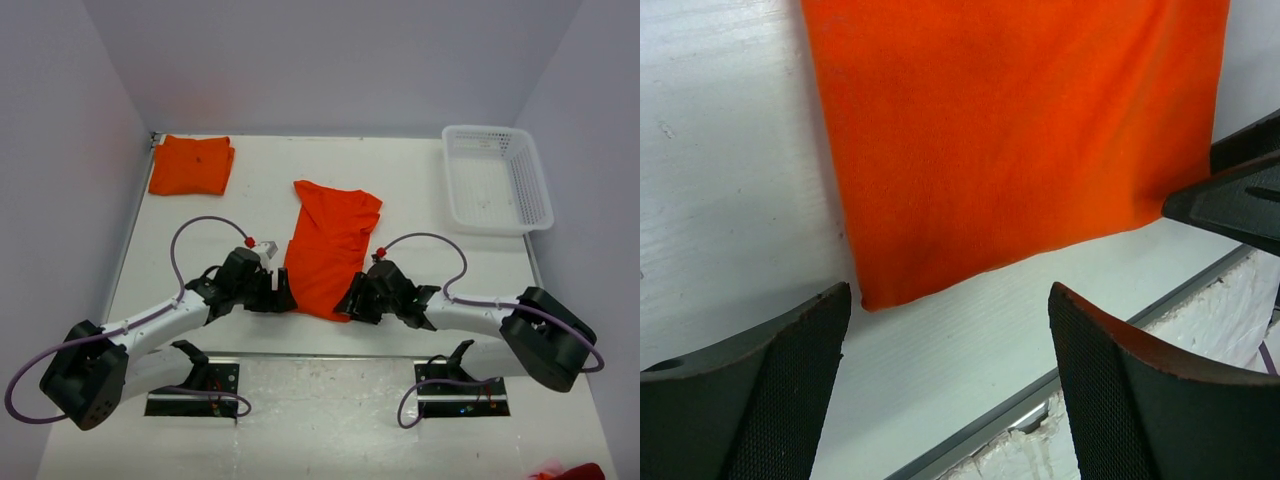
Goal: Fold and stack the t-shirts
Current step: Grab one side of the 2/3 rectangular tshirt with both arms
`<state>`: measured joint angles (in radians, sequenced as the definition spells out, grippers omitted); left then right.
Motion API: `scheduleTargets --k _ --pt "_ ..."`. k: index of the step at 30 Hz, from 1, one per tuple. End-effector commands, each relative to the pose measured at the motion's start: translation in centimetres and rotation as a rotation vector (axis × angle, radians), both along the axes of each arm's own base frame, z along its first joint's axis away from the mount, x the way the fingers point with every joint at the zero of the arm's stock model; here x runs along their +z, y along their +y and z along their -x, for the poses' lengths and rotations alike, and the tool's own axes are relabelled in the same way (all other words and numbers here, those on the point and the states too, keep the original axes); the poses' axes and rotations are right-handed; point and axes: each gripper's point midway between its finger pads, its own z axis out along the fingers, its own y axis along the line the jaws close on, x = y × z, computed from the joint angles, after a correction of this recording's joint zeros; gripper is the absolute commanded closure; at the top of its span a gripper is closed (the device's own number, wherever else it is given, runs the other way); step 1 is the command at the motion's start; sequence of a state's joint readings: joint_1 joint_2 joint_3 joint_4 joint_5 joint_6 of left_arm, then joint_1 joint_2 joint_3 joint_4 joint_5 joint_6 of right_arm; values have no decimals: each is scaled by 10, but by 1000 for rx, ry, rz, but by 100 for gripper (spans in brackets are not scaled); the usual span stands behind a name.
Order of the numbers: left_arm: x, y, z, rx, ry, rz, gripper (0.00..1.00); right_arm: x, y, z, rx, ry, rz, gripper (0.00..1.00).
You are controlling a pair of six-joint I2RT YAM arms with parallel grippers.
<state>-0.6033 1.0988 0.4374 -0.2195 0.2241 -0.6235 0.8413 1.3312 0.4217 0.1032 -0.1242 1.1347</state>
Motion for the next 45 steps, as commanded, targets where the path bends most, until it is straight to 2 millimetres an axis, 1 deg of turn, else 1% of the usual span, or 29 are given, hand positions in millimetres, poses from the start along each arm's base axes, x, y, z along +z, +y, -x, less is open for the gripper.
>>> scheduleTargets --k 1,2,4,5,7,8,13,14,16,17,19,22,25,27,29,30,33,35,37,39,40,42,43,45 --pt "2 -3 -4 -18 -28 22 19 -44 -50 27 -63 109 218 48" --pt "1 -3 -4 -17 -26 19 19 -44 -51 27 -68 107 218 49" --pt "0 -2 -3 -15 -21 18 19 -46 -53 27 -85 114 231 59" --pt "-1 -2 -3 -13 -22 16 19 -46 -54 27 -88 119 233 67" --pt "-3 -1 -3 -10 -21 13 19 -49 -54 28 -92 128 236 75" --pt "-4 -1 -3 -7 -20 12 19 -50 -54 28 -90 130 240 85" --pt "-4 -1 -4 -6 -22 12 18 -60 -51 31 -85 162 238 90" --pt "-4 -1 -4 -6 -19 10 18 -61 -51 33 -81 166 237 93" --pt "-2 -3 -4 -10 -26 20 18 -62 -52 34 -78 172 244 94" --pt "-2 -3 -4 -11 -24 23 18 -62 -52 34 -78 173 245 100" --pt "-2 -5 -3 -20 -19 32 18 -61 -52 33 -81 167 252 100" --pt "-7 -4 -3 -14 -9 20 19 -60 -54 33 -84 165 261 100" --pt "-11 0 -4 3 -4 0 22 -59 -58 32 -94 158 276 100" --pt "-16 9 -5 40 -2 -46 27 -57 -59 32 -98 154 273 100" --pt "-16 15 -7 71 -2 -73 30 -56 -60 32 -98 148 273 100" --pt "-16 19 -11 92 -14 -91 30 -55 -60 32 -99 146 271 100" --pt "-18 23 -13 110 -19 -113 37 -56 -61 32 -101 148 275 100" --pt "-19 24 -14 114 -19 -115 41 -56 -62 33 -100 149 275 100" --pt "-21 22 -12 111 -9 -105 42 -56 -62 34 -102 149 274 100" --pt "-23 20 -11 102 0 -93 47 -56 -63 34 -102 150 275 100" --pt "-24 19 -10 99 6 -90 54 -56 -63 35 -103 151 275 100" --pt "-26 20 -9 102 11 -90 59 -57 -65 36 -101 155 281 100" --pt "-26 20 -9 101 11 -89 64 -57 -65 36 -104 156 281 100" --pt "-25 21 -8 102 10 -92 65 -58 -65 36 -103 156 281 100"
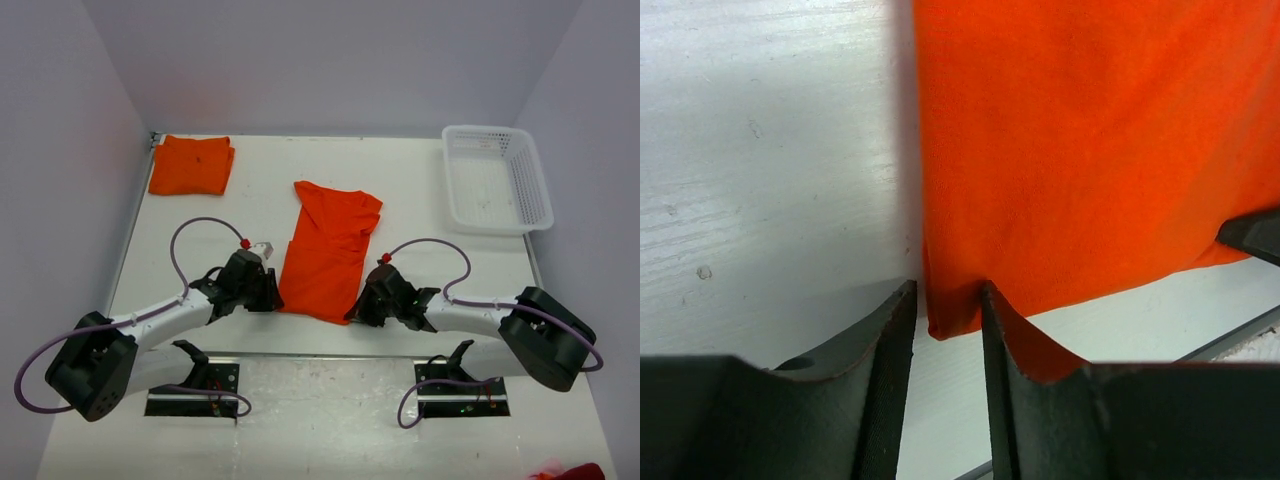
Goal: Fold and stack the t-shirts
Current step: Grab one side of the 2/3 rectangular tshirt with both arms
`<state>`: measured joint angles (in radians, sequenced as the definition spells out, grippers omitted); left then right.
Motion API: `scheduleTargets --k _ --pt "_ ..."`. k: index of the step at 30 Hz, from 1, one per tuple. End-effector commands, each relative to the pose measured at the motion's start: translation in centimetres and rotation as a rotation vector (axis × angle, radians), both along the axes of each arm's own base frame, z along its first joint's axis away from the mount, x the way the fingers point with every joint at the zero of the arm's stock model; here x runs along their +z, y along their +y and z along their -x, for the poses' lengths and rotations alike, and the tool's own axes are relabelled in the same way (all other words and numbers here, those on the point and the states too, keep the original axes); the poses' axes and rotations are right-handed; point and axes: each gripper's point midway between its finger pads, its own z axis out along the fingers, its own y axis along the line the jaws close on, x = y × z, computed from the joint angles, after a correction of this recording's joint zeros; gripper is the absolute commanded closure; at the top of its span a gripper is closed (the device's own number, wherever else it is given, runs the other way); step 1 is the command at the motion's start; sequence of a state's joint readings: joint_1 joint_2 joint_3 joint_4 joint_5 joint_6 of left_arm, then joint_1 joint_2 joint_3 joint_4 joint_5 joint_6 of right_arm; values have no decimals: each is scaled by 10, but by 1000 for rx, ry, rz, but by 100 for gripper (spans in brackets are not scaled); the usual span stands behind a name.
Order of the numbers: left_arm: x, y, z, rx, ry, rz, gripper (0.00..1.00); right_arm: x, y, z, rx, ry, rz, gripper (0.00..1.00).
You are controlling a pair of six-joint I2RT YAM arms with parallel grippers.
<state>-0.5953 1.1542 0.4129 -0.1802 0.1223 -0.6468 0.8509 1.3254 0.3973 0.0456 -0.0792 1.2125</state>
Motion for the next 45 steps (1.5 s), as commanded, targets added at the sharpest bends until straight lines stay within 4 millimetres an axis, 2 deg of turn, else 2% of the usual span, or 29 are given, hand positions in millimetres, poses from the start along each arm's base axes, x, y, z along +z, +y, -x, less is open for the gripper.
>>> scheduleTargets --k 1,6,10,17,19,22,23,24,26,27,28,32,36,41,45 --pt "-4 5 2 13 7 -10 67 -43 -50 28 -22 100 227 100" --pt "0 1 2 8 9 18 74 -45 -50 28 -21 107 235 100" --pt "1 -2 4 -1 12 43 100 -46 -51 29 -21 110 239 100" --pt "15 -6 17 1 10 124 100 -49 -66 26 -16 80 337 100" --pt "17 -9 23 -6 18 153 100 -50 -76 30 -15 82 398 100" --pt "19 -14 37 -29 36 157 100 -48 -75 35 -4 73 421 100" --pt "20 -15 38 -9 29 153 100 -44 -74 31 -14 53 441 100" --pt "21 -20 49 -40 36 149 100 -44 -78 35 -5 63 471 100" --pt "25 -26 55 -25 31 167 100 -38 -72 38 -7 50 478 100" --pt "26 -31 65 -53 39 171 100 -37 -72 43 2 52 484 100" --pt "28 -33 67 -36 38 181 100 -32 -66 46 5 43 466 100" --pt "30 -38 87 -58 43 191 100 -26 -65 56 -1 43 485 100" --pt "27 -31 98 -51 57 174 100 -21 -70 65 -34 38 496 100" --pt "34 -22 95 -18 20 186 100 -12 -86 77 -76 23 508 100" --pt "31 -16 96 -12 23 158 100 -4 -93 76 -85 -3 514 100"
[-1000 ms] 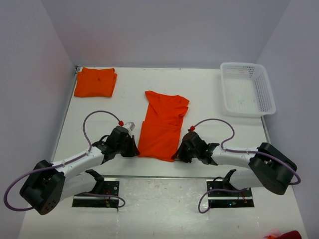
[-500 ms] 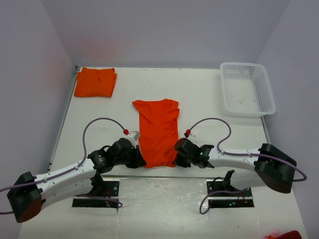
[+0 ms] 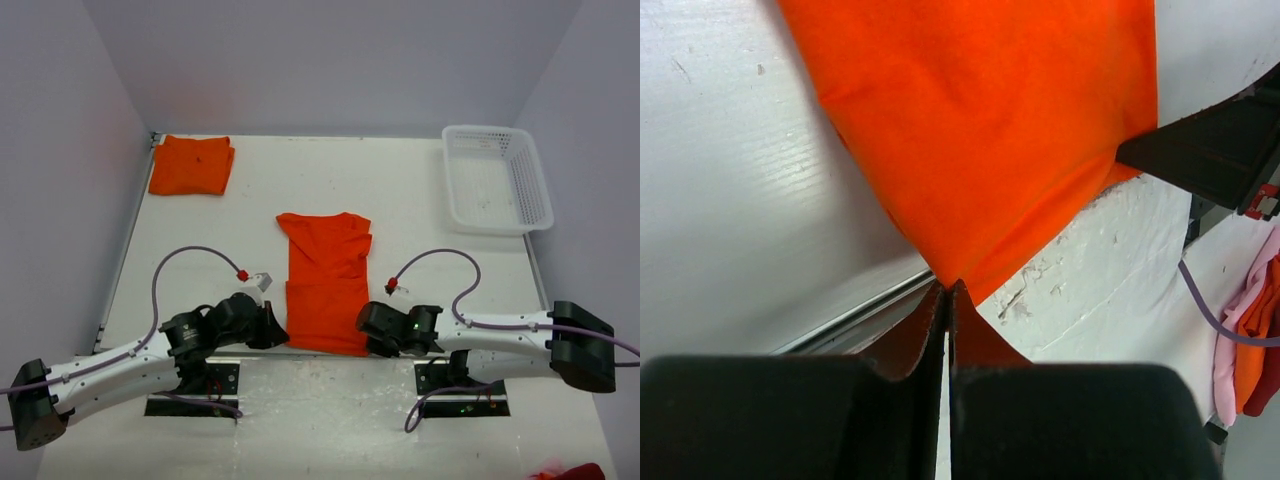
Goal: Fold and stack the t-shirts
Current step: Grab one side of the 2/3 rectangular tshirt with both arms, then fold the long partially folded tshirt into a neat square
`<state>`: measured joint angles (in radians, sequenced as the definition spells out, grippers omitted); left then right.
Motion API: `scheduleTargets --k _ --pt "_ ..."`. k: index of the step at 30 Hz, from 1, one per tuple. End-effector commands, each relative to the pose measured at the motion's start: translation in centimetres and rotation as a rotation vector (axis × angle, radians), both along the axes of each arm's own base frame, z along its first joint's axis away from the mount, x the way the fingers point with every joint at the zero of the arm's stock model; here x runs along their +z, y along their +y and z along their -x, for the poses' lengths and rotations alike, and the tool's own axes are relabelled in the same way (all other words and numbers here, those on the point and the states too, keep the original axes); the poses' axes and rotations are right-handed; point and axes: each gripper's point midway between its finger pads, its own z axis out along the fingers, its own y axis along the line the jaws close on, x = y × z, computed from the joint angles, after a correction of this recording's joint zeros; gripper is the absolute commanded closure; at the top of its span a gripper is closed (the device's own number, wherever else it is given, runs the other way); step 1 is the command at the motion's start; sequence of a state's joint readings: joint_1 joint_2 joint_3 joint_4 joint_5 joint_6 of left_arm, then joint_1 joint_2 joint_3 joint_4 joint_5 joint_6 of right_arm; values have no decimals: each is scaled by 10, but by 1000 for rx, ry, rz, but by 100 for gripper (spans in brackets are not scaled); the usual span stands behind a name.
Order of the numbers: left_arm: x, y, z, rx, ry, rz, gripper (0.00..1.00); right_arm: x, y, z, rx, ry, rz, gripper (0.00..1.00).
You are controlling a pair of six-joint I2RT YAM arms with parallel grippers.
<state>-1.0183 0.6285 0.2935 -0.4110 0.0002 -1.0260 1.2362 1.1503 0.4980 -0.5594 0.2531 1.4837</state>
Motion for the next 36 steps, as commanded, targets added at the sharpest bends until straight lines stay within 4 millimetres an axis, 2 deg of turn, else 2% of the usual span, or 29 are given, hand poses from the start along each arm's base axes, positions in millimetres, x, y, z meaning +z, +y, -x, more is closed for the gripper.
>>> scheduleTargets --k 1,8,11,12,14,15,17,18,20,21,22,23,25,26,27,28,29,31,32,33,34,35,36 --pt "-10 13 -1 46 13 -64 100 -7 -50 -1 -63 -33 176 100" --pt "-6 8 -4 31 0 -63 100 0 -43 -1 -17 -46 177 100" --pt "5 4 -8 11 -37 -55 100 9 -38 -2 16 -64 185 100" --pt "18 1 -14 9 -75 -48 100 20 -32 -8 21 -96 175 100" --pt "33 -1 -22 10 -120 -56 100 33 -36 -13 31 -125 208 100" --pt "51 -7 -32 9 -169 -60 100 51 -27 -21 47 -167 194 100" --pt "68 -12 -43 6 -215 -82 100 69 -31 -33 61 -209 236 100" --pt "84 -20 -53 0 -249 -100 100 87 -21 -42 59 -236 210 100" --pt "100 -32 -65 -8 -289 -99 100 99 -20 -54 91 -259 243 100" --pt "112 -42 -74 -19 -319 -106 100 113 -18 -69 65 -287 233 100" --pt "118 -46 -83 -15 -334 -108 100 118 -18 -76 61 -294 239 100" --pt "120 -48 -92 -7 -341 -117 100 121 -25 -91 62 -299 271 100" --pt "127 -50 -125 10 -352 -110 100 131 -24 -118 77 -313 256 100" --pt "127 -47 -136 25 -356 -103 100 134 -14 -122 78 -319 225 100" --pt "122 -47 -147 11 -360 -112 100 137 -19 -140 90 -322 251 100" --pt "121 -35 -168 58 -360 -124 100 140 -17 -152 85 -337 245 100" --pt "118 -32 -180 70 -349 -136 100 141 -21 -165 109 -336 259 100" --pt "108 -28 -210 77 -334 -167 100 140 -12 -188 127 -326 256 100" --pt "114 -30 -224 86 -356 -152 100 139 -14 -200 145 -316 259 100" --pt "98 -26 -238 88 -315 -165 100 136 -6 -214 160 -306 259 100" --pt "95 -28 -247 88 -316 -169 100 135 -3 -225 165 -306 257 100" --pt "89 -27 -262 103 -316 -201 100 144 0 -242 179 -322 238 100" --pt "87 -21 -275 124 -317 -200 100 143 3 -253 188 -317 230 100"
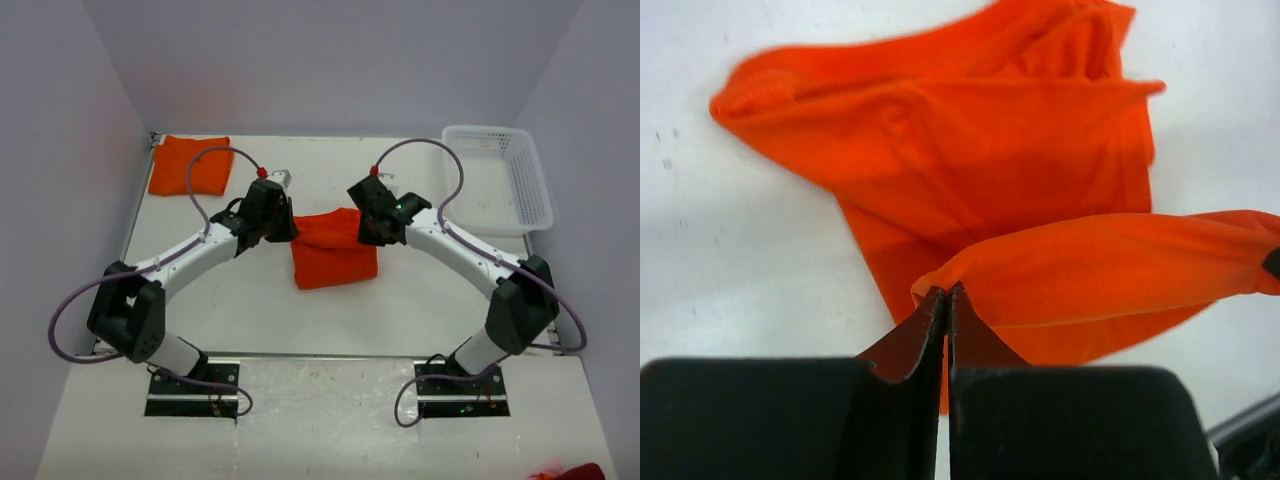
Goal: Fold and stack the t-shirts
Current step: Fold the long partially folded tshirt into a neat square
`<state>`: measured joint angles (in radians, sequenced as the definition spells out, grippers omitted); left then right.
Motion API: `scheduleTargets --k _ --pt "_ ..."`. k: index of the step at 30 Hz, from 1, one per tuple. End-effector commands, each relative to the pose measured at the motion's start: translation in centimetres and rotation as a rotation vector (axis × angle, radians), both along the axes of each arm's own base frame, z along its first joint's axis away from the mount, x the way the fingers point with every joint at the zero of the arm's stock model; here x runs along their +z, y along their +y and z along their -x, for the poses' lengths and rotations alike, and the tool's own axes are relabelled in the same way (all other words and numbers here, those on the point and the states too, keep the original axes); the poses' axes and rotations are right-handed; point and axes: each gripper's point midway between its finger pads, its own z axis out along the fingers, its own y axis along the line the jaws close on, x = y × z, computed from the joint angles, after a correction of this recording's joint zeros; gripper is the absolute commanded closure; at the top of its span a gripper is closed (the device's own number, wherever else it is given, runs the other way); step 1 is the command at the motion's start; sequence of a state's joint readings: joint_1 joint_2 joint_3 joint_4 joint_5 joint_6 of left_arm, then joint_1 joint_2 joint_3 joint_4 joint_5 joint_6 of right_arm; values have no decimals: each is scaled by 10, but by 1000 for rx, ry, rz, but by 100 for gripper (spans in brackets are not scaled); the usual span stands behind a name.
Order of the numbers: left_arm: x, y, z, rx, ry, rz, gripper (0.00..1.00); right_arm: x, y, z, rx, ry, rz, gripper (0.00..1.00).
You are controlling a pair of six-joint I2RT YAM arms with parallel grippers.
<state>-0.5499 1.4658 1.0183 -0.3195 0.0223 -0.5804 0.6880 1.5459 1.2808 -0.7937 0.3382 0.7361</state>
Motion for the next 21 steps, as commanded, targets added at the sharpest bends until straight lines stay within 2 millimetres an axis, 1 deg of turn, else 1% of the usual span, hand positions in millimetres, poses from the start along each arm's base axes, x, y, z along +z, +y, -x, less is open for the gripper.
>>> scheduleTargets --k 1,2,3,4,5,6,7,8,9,10,11,12,13,14,15,16,17,18,19,20,21 --pt "18 -4 -48 -38 -98 32 100 3 15 -46 121 -11 -10 100" --pt "16 -5 -61 -30 -94 34 100 13 19 -64 142 -35 -30 100" --pt "15 -1 -71 -22 -110 24 100 13 23 -73 153 -31 -42 100" --pt "15 0 -80 -16 -116 31 100 -7 25 -83 156 14 -29 100" --pt "9 -3 -90 -31 -96 49 100 3 23 -103 152 -8 -49 100" --pt "8 4 -101 -10 -99 50 100 0 28 -110 168 8 -76 100" --pt "13 5 -113 0 -111 51 100 -18 27 -120 179 46 -70 100" --pt "1 6 -119 1 -90 47 100 -5 33 -137 186 16 -97 100" --pt "0 13 -130 15 -99 59 100 -9 32 -140 188 49 -93 100" --pt "4 11 -139 8 -112 73 100 -13 32 -150 201 52 -87 100" --pt "-8 7 -144 -23 -97 79 100 -17 38 -165 204 50 -94 100" --pt "-10 6 -149 -30 -99 77 100 -21 36 -165 201 87 -86 100" --pt "-8 4 -158 -30 -107 71 100 -24 36 -171 210 87 -76 93" --pt "-22 9 -164 -14 -84 52 100 -28 39 -180 215 79 -65 74" --pt "-20 7 -169 -20 -108 61 94 -30 31 -187 193 67 -25 65" --pt "-23 9 -170 -20 -117 60 86 -32 29 -189 211 57 0 55" --pt "-21 11 -171 -18 -143 62 76 -30 27 -194 210 38 6 42" --pt "-12 10 -176 -23 -199 69 50 -25 27 -203 208 -3 2 38" --pt "-9 14 -177 -15 -236 58 41 -21 22 -208 213 -33 20 33" --pt "7 27 -183 33 -298 10 36 -12 17 -210 211 -65 35 30" --pt "22 31 -187 49 -361 -1 32 -2 14 -219 198 -121 49 29"
